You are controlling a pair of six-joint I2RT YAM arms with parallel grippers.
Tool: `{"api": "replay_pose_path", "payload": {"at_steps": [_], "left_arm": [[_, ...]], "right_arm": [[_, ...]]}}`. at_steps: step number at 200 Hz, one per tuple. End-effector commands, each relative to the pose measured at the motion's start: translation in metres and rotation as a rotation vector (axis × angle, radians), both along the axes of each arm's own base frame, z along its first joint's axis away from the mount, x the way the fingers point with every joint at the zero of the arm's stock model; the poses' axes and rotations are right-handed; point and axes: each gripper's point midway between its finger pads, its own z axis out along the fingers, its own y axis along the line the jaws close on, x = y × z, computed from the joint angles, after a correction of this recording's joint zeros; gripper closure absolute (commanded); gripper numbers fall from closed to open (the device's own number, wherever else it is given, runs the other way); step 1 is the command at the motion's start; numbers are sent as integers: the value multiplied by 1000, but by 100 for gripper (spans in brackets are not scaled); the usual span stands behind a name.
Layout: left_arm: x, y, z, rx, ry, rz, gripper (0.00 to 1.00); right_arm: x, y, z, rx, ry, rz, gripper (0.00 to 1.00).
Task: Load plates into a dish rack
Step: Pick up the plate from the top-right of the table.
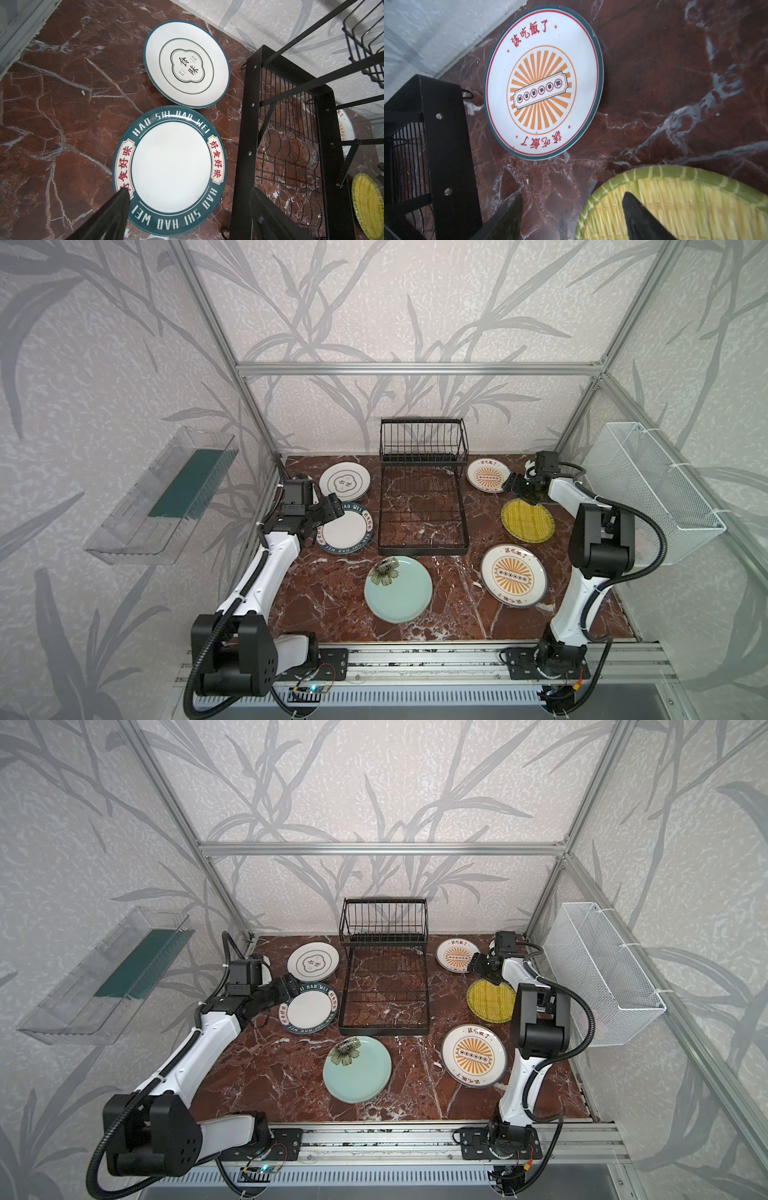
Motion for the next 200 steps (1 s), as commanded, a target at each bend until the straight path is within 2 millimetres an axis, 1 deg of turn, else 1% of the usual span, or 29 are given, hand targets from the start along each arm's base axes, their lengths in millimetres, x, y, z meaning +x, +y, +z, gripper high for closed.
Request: {"api": "replay_pose_path", "payload": {"at_steps": [1,28,76,108,148,175,200], "left_arm": [[-3,-2,15,-25,-53,15,13],[-3,-4,17,-44,-33,16,13],[-2,-11,20,-70,-28,-8,13],[-7,-1,22,-40,-17,41,13],[-15,9,27,0,-26,83,13],[-19,10,28,9,-21,83,13],[-20,10,27,9,-11,78,13]], "right_arm": [[9,-3,-4,32,10,-12,26],[20,-7,-8,42,-5,-28,30],[39,-11,-13,61,-6,-34,33],[50,-12,-16,79,-8,-42,35],[60,-15,-26,101,8,-60,37],[63,-15,-37,122,25,-69,38],[65,-11,-44,152,22,-67,40]]}}
